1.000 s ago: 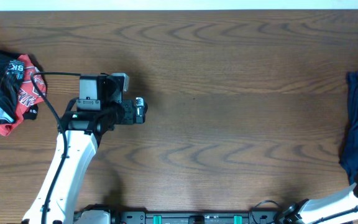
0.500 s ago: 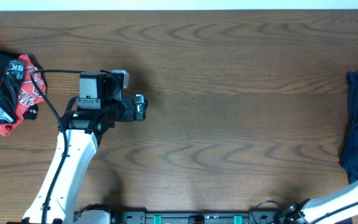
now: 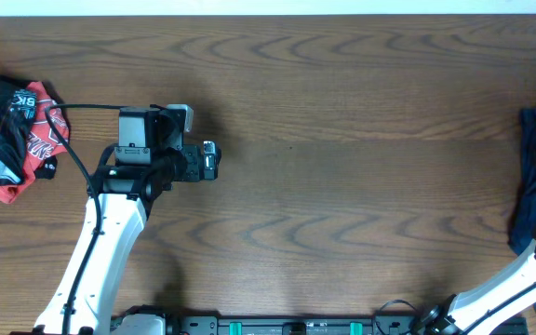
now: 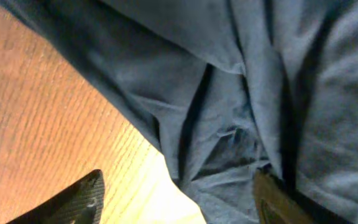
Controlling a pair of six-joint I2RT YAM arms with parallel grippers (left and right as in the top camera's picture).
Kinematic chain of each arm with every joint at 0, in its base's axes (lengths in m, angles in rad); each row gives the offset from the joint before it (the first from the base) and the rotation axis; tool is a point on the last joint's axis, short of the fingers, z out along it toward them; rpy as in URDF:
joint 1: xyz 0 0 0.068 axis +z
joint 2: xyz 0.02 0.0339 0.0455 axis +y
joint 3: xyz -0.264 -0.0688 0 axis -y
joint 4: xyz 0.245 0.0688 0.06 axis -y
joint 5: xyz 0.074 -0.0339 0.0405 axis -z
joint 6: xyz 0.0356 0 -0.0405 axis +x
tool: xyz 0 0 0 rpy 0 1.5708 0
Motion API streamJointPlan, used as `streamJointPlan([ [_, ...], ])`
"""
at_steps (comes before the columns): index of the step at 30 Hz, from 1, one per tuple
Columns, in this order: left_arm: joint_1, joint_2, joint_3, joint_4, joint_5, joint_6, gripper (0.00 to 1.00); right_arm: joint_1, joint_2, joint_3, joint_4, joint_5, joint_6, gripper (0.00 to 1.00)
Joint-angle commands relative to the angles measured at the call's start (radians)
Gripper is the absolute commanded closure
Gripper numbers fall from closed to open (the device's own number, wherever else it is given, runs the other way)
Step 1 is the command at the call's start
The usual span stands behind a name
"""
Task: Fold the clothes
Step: 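Lower the right gripper onto the jeans and grasp the fabric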
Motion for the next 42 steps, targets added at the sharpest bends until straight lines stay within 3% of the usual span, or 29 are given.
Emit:
streamJointPlan([
  [1,0.003,0.006,0.009,0.000,0.016,-0.002,0.02,-0.029,-0.009,0.014,-0.018,0.003,-0.008,0.20],
  [4,0.003,0.006,0.009,0.000,0.016,-0.002,0.02,-0.035,-0.033,0.069,-0.066,0.006,-0.008,0.34],
  [10,0.003,0.006,0.009,0.001,0.016,-0.002,0.02,-0.031,-0.082,0.180,-0.174,0.069,0.020,0.27],
  [16,0.003,0.006,0.009,0.001,0.016,-0.002,0.02,-0.080,-0.092,0.160,-0.239,0.127,0.072,0.35],
  [19,0.003,0.006,0.009,0.001,0.016,-0.002,0.02,-0.138,-0.093,0.133,-0.241,0.127,0.098,0.32],
  [22,0.003,0.006,0.009,0.001,0.016,-0.002,0.02,-0.205,-0.093,0.109,-0.235,0.105,0.106,0.18],
  [27,0.003,0.006,0.009,0.008,0.016,-0.002,0.02,-0.277,-0.093,0.056,-0.189,0.023,0.079,0.19],
  [34,0.003,0.006,0.009,0.019,0.016,-0.002,0.02,-0.251,-0.092,-0.085,-0.051,-0.035,0.047,0.18],
  [35,0.003,0.006,0.009,0.019,0.016,-0.002,0.02,-0.242,-0.092,-0.097,-0.040,-0.034,0.048,0.21],
  [37,0.003,0.006,0.009,0.019,0.016,-0.002,0.02,-0.225,-0.092,-0.117,-0.021,-0.031,0.049,0.42],
  [39,0.003,0.006,0.009,0.019,0.016,-0.002,0.02,-0.211,-0.092,-0.127,-0.011,-0.031,0.049,0.75],
  [40,0.003,0.006,0.009,0.019,0.016,-0.002,0.02,-0.206,-0.092,-0.127,-0.010,-0.031,0.049,0.99],
  [42,0.003,0.006,0.009,0.019,0.016,-0.002,0.02,-0.192,-0.093,-0.126,-0.001,-0.032,0.049,0.99],
])
